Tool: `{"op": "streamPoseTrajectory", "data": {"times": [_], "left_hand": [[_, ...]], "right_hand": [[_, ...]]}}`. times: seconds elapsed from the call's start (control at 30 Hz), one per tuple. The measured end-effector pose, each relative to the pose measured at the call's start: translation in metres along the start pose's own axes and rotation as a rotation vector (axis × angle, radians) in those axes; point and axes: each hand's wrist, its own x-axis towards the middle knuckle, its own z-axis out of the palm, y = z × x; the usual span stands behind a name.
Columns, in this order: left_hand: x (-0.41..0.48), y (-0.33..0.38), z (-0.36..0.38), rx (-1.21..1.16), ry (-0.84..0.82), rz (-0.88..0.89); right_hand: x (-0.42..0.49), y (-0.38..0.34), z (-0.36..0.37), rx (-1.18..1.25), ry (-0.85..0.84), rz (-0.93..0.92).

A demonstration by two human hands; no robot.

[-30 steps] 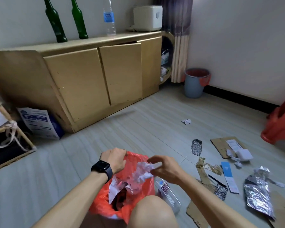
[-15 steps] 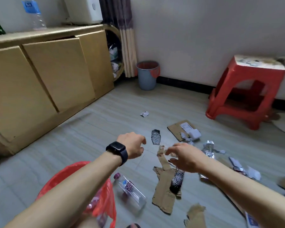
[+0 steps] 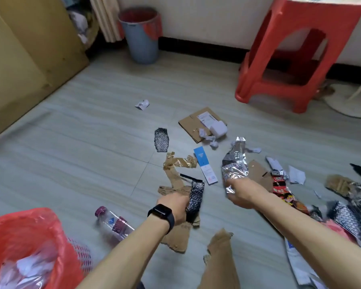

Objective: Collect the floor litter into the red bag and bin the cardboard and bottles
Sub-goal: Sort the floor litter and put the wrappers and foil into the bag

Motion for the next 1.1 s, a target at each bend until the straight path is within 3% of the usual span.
{"op": "streamPoseTrajectory", "data": {"times": [0.17,0.37,0.5,0.73,0.9,1.1], "left_hand": [[0.057,-0.008,0.038,-0.014,-0.039,0.001],[0.105,-0.012,0.065,0.056,0.082,0.170],[0.124,-0.024,0.080,0.142,0.042,0.216],[0.123,-0.023,0.087,0.065,0.221,0.271],[0.109,-0.019,0.075,0.105,0.241,0.258],[0.062,-0.030,0.050,0.051,0.258,0.148]], "right_hand": [[0.071,0.001,0.044,-0.018,-0.099,-0.048],[0.147,-0.006,0.062,-0.136,-0.004,-0.091],[0.176,-0.003,0.078,-0.247,0.054,-0.181],[0.162,0.005,0.102,-0.173,0.133,-0.215],[0.121,-0.004,0.118,0.008,0.090,-0.050],[0.061,-0.017,0.149,-0.030,0.008,0.091]]}}
